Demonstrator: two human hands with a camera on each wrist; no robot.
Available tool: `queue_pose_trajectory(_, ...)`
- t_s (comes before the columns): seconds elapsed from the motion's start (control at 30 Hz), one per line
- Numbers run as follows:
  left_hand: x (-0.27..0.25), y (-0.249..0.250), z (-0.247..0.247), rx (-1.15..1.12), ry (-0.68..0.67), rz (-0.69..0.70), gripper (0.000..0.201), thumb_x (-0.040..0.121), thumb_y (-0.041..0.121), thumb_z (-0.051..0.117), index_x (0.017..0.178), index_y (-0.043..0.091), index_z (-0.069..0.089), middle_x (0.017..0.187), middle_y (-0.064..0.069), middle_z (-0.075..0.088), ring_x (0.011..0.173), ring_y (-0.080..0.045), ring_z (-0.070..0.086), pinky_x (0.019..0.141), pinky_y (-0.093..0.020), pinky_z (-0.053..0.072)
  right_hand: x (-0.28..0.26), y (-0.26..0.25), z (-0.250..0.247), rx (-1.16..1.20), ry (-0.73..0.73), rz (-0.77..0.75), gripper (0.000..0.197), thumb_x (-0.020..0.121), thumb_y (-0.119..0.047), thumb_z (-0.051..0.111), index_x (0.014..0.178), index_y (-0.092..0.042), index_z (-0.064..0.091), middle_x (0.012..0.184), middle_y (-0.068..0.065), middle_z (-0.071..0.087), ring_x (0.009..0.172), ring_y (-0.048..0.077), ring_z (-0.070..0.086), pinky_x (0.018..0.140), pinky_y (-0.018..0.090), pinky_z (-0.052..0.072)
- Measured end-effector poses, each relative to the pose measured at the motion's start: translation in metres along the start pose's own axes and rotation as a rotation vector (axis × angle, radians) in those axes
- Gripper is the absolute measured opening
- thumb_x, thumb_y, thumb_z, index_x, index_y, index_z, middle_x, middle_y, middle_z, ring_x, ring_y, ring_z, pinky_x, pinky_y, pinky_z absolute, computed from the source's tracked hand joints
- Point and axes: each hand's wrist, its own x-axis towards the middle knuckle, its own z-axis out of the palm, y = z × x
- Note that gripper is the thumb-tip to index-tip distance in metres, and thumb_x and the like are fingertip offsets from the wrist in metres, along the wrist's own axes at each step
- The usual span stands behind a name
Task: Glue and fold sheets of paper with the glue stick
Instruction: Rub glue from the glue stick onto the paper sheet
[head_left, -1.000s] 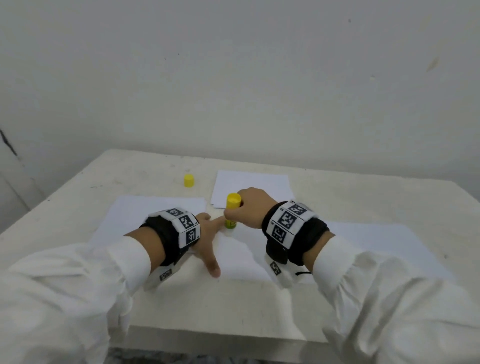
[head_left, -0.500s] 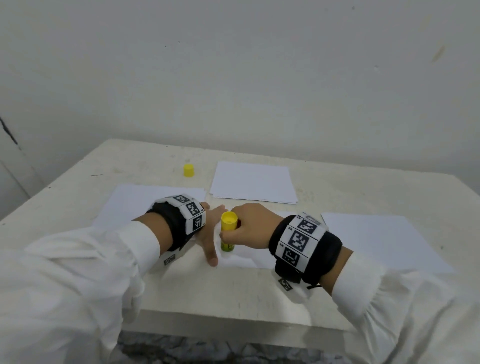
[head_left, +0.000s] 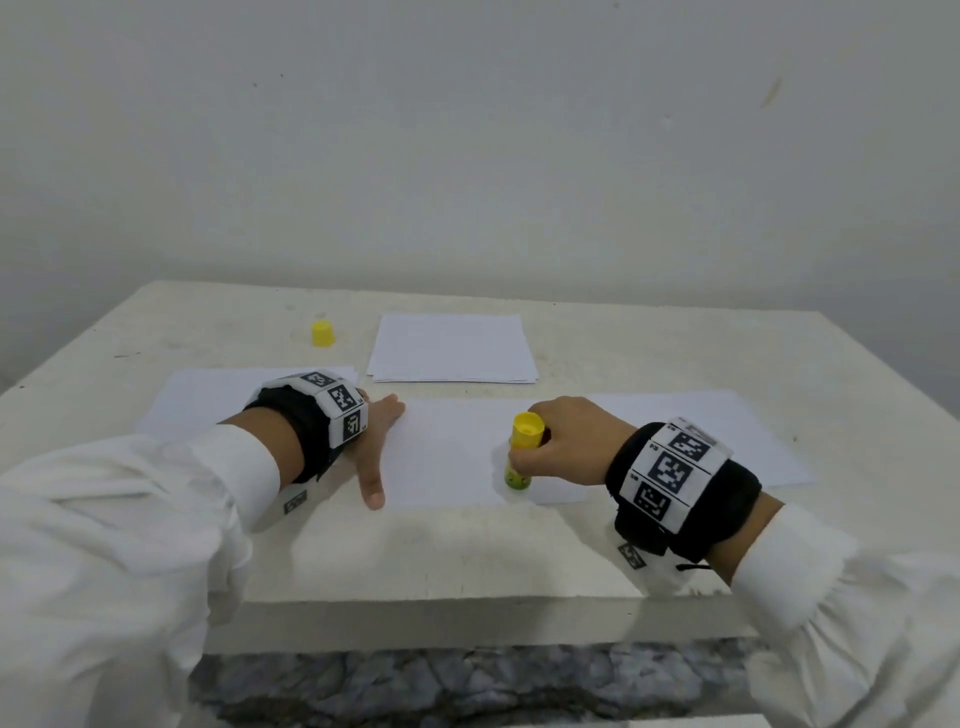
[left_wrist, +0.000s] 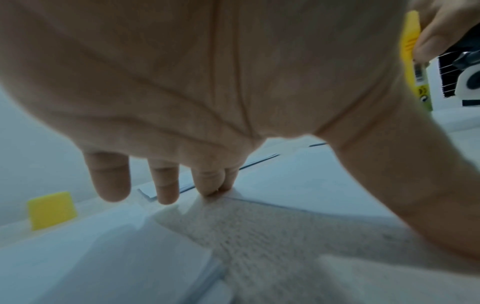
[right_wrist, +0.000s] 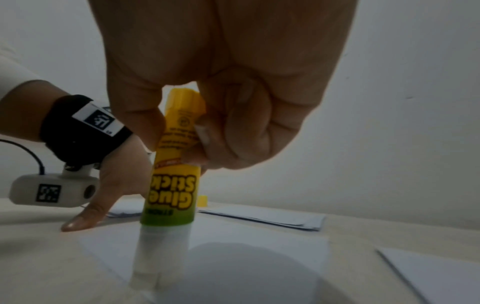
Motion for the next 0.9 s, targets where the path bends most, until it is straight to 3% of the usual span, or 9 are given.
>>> queue_pose_trajectory(0.13,0.006,-0.002,0.003,-0.015,0.009,-0.005,0.126,0.068,0.049,0.080,0.152,0.018,-0.008,0.159,-0.007,0.001,0.146,-0.029,0.008,0.114,-0.041,0.019,-0.012,0.028,-0.013,-0.006,0.018,0.080,0.022,0.082,-0.028,0.063,0.082,-0.007,0.058,0.075,0.001,0.052,0.068,0.015,0.046,0.060,0.027,0.037)
queue_pose_trajectory(0.3,0.018,-0.009,0.006,-0.044,0.033,-0.024,0.140,0.050,0.060,0.085,0.151,0.027,-0.007,0.154,-0.013,0.013,0.141,-0.034,0.020,0.113,-0.048,0.025,0.009,0.038,-0.034,0.031,0.114,0.147,0.024,0.084,-0.027,0.064,0.071,-0.010,0.052,0.068,0.003,0.047,0.059,0.015,0.042,0.055,0.028,0.031)
queue_pose_trajectory(0.4,0.023,-0.009,0.007,-0.020,0.074,0.021,0.143,0.039,0.066,0.085,0.151,0.029,0.003,0.153,-0.005,0.021,0.140,-0.030,0.023,0.114,-0.048,0.025,0.038,0.036,-0.042,0.032,0.215,0.199,0.036,0.084,-0.028,0.062,0.061,-0.014,0.038,0.062,0.001,0.039,0.055,0.015,0.036,0.051,0.028,0.026)
queue_pose_trajectory(0.47,0.025,-0.006,0.005,0.033,0.099,0.055,0.137,0.045,0.066,0.083,0.151,0.023,0.008,0.154,-0.001,0.021,0.142,-0.027,0.019,0.116,-0.044,0.021,0.055,0.036,-0.041,0.020,0.226,0.251,0.036,0.084,-0.028,0.061,0.061,-0.015,0.036,0.062,0.001,0.039,0.055,0.015,0.036,0.050,0.027,0.026)
queue_pose_trajectory(0.6,0.029,-0.002,-0.001,0.094,0.114,0.028,0.132,0.046,0.069,0.081,0.150,0.021,0.015,0.157,-0.010,0.005,0.144,-0.031,0.007,0.116,-0.050,0.017,0.072,0.041,-0.034,0.029,0.213,0.309,0.032,0.082,-0.028,0.062,0.063,-0.015,0.039,0.064,0.000,0.041,0.056,0.014,0.038,0.050,0.026,0.027)
queue_pose_trajectory(0.73,0.029,0.040,-0.025,0.028,0.249,0.132,0.107,0.061,0.066,0.075,0.146,0.018,0.032,0.152,-0.007,0.027,0.137,-0.029,0.029,0.111,-0.041,0.028,0.076,0.046,-0.033,0.055,0.223,0.312,0.032,0.082,-0.028,0.061,0.064,-0.015,0.039,0.064,0.000,0.041,0.056,0.014,0.038,0.050,0.026,0.028)
queue_pose_trajectory(0.83,0.035,0.084,-0.036,-0.064,0.208,0.237,0.097,0.072,0.060,0.071,0.149,0.019,0.028,0.154,-0.006,0.027,0.138,-0.028,0.032,0.113,-0.042,0.029,0.077,0.046,-0.034,0.043,0.213,0.305,0.031,0.083,-0.029,0.061,0.065,-0.015,0.039,0.066,0.000,0.042,0.057,0.014,0.039,0.050,0.026,0.028)
queue_pose_trajectory(0.9,0.042,0.100,-0.036,-0.028,0.166,0.219,0.091,0.071,0.061,0.070,0.143,0.017,0.038,0.147,-0.008,0.039,0.129,-0.029,0.043,0.106,-0.043,0.038,0.078,0.046,-0.035,0.016,0.193,0.291,0.033,0.084,-0.031,0.061,0.065,-0.015,0.039,0.065,0.000,0.042,0.057,0.014,0.039,0.051,0.025,0.029)
